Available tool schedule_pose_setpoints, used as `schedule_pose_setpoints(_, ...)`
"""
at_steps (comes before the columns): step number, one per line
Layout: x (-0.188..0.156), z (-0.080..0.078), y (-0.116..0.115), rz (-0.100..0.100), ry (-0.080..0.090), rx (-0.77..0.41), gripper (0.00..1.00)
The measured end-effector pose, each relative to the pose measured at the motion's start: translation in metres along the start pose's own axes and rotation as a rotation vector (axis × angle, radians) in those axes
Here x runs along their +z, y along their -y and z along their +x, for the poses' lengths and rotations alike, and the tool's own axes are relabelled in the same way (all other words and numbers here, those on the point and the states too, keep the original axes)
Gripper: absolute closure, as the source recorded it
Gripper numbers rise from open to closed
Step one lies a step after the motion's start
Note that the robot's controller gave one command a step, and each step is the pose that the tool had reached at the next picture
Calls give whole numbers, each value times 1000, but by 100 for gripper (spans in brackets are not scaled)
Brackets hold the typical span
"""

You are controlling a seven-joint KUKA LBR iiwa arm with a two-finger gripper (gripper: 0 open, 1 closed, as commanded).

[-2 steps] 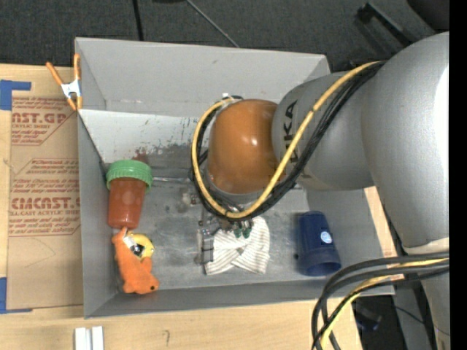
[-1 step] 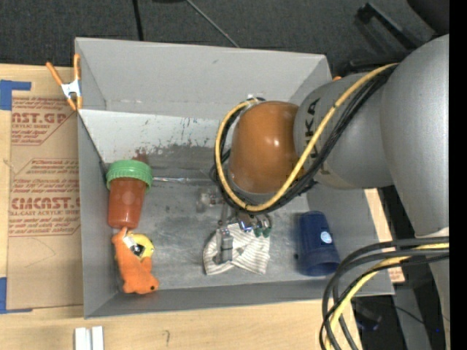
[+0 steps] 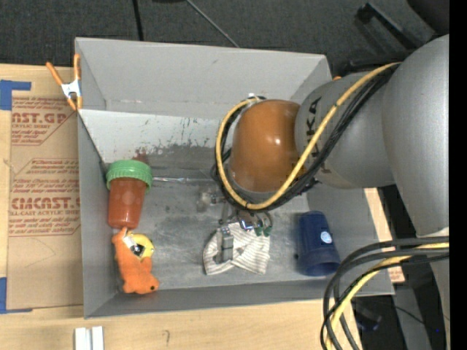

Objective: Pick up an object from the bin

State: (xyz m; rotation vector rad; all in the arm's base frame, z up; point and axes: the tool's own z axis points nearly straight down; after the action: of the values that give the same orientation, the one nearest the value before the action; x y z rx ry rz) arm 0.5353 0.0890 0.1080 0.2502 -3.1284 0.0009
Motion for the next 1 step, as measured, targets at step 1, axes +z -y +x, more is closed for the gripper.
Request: schedule_pose_setpoints(1, -25, -1, 7, 1, 7, -2, 0)
